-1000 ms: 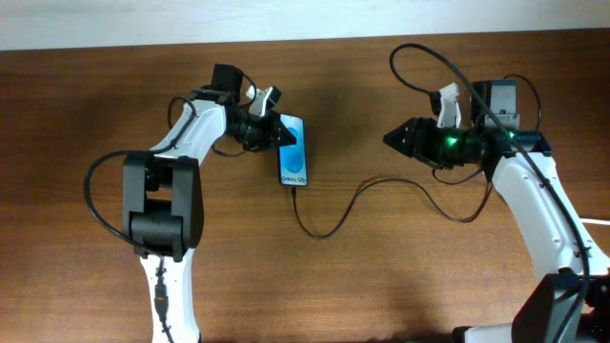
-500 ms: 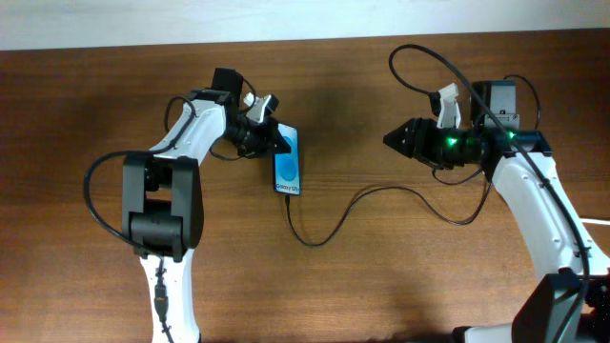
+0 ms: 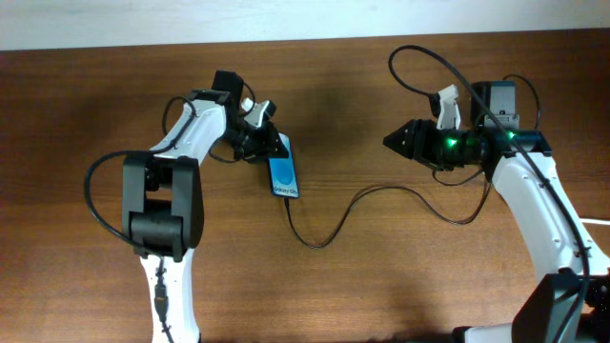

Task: Plug charger to phone and switch on socket
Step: 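Lower the phone flat onto the table with the left gripper and release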

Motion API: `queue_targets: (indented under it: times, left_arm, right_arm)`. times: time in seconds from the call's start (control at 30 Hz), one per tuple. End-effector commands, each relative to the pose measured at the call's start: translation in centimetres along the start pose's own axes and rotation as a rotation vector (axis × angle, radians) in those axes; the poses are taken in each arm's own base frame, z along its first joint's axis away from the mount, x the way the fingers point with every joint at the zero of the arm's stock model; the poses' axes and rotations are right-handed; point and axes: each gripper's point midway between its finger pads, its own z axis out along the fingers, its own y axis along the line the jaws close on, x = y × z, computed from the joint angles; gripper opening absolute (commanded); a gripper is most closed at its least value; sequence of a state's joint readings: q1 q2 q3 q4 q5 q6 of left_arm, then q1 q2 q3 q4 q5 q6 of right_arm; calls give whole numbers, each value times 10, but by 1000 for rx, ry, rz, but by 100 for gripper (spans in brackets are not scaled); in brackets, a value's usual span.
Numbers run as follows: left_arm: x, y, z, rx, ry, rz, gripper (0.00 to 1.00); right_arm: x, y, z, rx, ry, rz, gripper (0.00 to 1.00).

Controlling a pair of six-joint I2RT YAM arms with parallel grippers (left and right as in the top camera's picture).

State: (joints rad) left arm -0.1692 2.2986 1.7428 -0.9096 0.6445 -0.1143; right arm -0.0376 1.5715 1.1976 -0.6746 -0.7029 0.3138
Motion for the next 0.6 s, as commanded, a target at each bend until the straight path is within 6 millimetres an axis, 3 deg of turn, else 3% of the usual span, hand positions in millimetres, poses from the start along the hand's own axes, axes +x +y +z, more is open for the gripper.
queue_targets:
  times: [0.0, 0.3, 0.57]
  left_arm:
    - [-3, -4, -11, -27, -26, 32, 37]
    - [6, 33, -16, -239, 1, 0, 46]
    - [6, 52, -22, -360, -1, -3, 53]
  right_arm:
    - [-3, 8, -6, -1, -21, -40, 58]
    - [-3, 8, -6, -1, -21, -43, 58]
    - [-3, 8, -6, -1, -21, -46, 61]
